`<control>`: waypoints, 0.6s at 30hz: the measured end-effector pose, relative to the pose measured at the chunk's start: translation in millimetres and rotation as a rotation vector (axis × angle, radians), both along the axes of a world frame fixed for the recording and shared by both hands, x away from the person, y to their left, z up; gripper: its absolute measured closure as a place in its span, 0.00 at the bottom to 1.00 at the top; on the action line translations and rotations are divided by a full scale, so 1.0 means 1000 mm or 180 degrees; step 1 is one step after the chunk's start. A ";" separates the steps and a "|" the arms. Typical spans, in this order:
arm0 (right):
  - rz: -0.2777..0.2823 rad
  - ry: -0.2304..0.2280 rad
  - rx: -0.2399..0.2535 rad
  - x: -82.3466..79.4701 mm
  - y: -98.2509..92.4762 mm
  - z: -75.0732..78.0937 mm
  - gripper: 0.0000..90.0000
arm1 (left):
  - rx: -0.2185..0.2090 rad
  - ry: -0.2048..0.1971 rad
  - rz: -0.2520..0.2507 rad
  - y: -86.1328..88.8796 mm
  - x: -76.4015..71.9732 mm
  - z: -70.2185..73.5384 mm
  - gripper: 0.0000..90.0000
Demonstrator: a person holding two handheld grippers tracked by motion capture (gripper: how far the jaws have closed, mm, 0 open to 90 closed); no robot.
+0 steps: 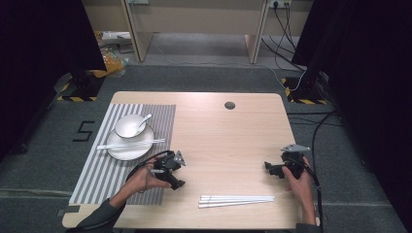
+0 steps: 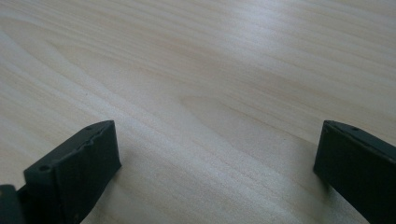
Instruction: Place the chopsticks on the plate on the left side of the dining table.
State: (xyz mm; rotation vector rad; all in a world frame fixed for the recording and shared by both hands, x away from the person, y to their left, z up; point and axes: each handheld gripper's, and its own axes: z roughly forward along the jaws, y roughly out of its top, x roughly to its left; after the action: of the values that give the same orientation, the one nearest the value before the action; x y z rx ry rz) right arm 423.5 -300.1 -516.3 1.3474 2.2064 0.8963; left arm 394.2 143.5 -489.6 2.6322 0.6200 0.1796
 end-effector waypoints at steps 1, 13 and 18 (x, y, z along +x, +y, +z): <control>0.0000 0.0000 0.0000 0.000 0.000 0.000 0.00 | -0.0037 0.0003 0.0003 0.001 -0.002 -0.001 0.28; -0.0001 0.0000 0.0000 0.000 0.000 0.000 0.00 | -0.0373 -0.0054 0.0095 0.012 -0.019 -0.010 0.22; -0.0001 0.0002 0.0001 0.000 0.000 0.000 0.00 | -0.0526 -0.0156 0.0143 0.017 -0.028 -0.014 0.18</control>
State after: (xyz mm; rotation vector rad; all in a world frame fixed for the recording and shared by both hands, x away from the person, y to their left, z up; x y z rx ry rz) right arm 423.4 -299.9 -516.2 1.3484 2.2066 0.8960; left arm 366.6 160.7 -503.9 2.4493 0.6491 0.1969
